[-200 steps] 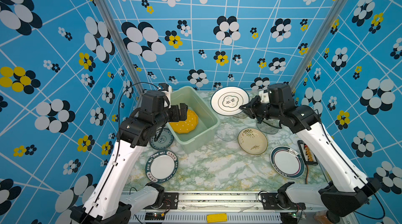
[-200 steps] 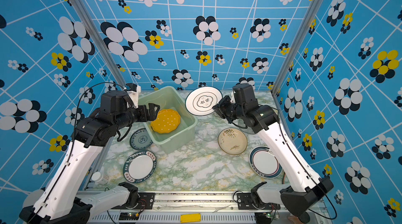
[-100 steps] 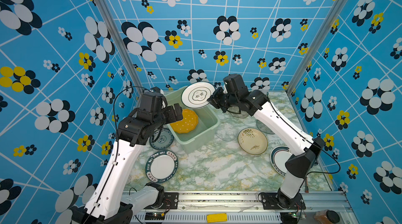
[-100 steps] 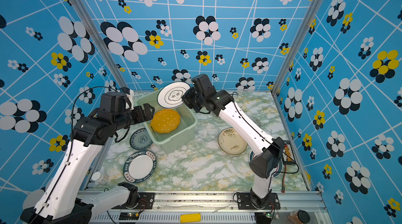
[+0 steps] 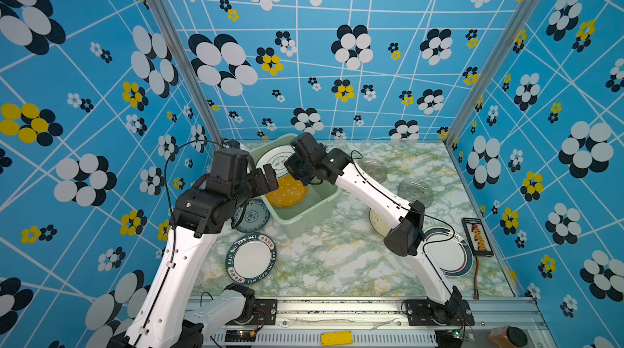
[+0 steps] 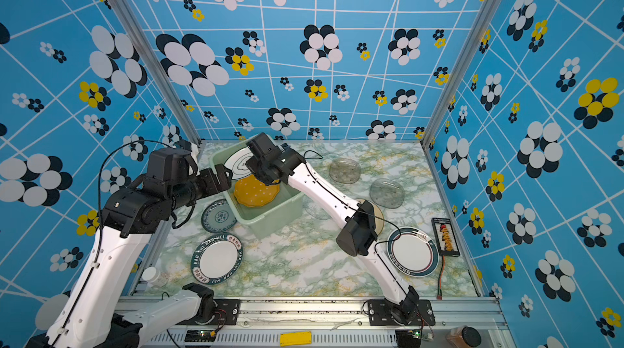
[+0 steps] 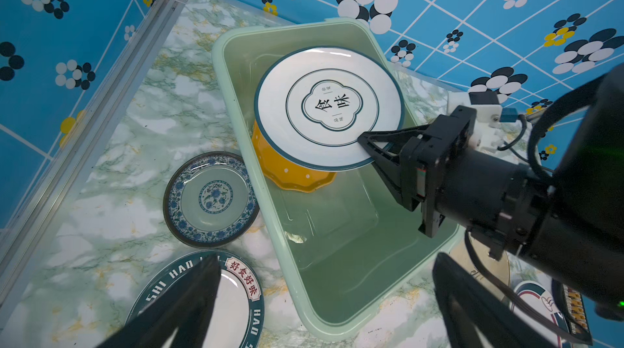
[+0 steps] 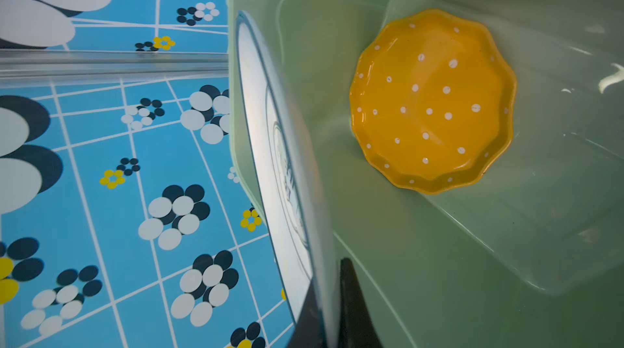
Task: Place the plates into the plastic bin on the countertop
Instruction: Place the plate in the plastic bin.
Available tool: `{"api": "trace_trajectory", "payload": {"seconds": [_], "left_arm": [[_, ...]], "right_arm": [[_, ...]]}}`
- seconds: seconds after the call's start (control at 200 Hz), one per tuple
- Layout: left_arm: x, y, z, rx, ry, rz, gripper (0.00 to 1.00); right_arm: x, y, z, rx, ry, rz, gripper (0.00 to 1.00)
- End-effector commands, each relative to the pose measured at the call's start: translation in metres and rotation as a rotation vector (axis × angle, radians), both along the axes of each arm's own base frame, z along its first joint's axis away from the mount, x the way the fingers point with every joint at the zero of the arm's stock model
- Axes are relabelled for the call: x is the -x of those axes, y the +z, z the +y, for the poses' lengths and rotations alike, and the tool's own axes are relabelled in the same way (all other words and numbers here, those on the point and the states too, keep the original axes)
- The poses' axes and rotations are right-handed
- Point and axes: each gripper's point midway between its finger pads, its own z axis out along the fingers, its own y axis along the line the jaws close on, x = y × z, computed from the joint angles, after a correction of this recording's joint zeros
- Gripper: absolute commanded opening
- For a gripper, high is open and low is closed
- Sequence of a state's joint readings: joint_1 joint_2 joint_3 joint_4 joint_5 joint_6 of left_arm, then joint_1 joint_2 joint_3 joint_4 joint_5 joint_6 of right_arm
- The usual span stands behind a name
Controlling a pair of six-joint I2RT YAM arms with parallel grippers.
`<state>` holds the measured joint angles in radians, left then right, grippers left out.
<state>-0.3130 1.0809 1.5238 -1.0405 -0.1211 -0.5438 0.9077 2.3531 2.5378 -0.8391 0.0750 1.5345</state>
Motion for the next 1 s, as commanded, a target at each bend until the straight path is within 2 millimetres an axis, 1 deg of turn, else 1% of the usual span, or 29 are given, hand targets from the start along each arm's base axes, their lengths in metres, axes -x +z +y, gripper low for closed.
{"api": "trace_trajectory", "payload": {"seconds": [0.0,0.135,0.23,0.4,0.555,0.7,0.8,0.995], "left_arm": [[0.007,-0.009,0.008,-0.009,0.031,0.029,0.99],[0.009,-0.013,0.008,-0.011,0.029,0.039,0.99],[0.01,-0.013,0.009,-0.018,0.028,0.042,0.99],[0.011,-0.014,0.01,-0.022,0.028,0.049,0.99],[0.011,-0.016,0.01,-0.025,0.025,0.057,0.99],[0.01,-0.019,0.01,-0.034,0.019,0.067,0.99],[0.009,-0.021,0.009,-0.039,0.015,0.078,0.99],[0.008,-0.024,0.01,-0.046,0.014,0.087,0.99]], "right_arm": [[-0.01,0.009,-0.01,-0.027,-0.146,-0.01,0.0],[-0.015,-0.017,-0.005,-0.065,-0.218,0.057,0.0],[-0.016,-0.031,0.0,-0.062,-0.233,0.077,0.0],[-0.017,-0.056,0.004,-0.065,-0.294,0.138,0.0],[-0.023,-0.067,0.008,-0.075,-0.315,0.147,0.0],[-0.022,-0.083,0.011,-0.062,-0.321,0.171,0.0],[-0.023,-0.089,0.013,-0.059,-0.322,0.174,0.0],[-0.022,-0.108,0.013,-0.032,-0.332,0.196,0.0]]}}
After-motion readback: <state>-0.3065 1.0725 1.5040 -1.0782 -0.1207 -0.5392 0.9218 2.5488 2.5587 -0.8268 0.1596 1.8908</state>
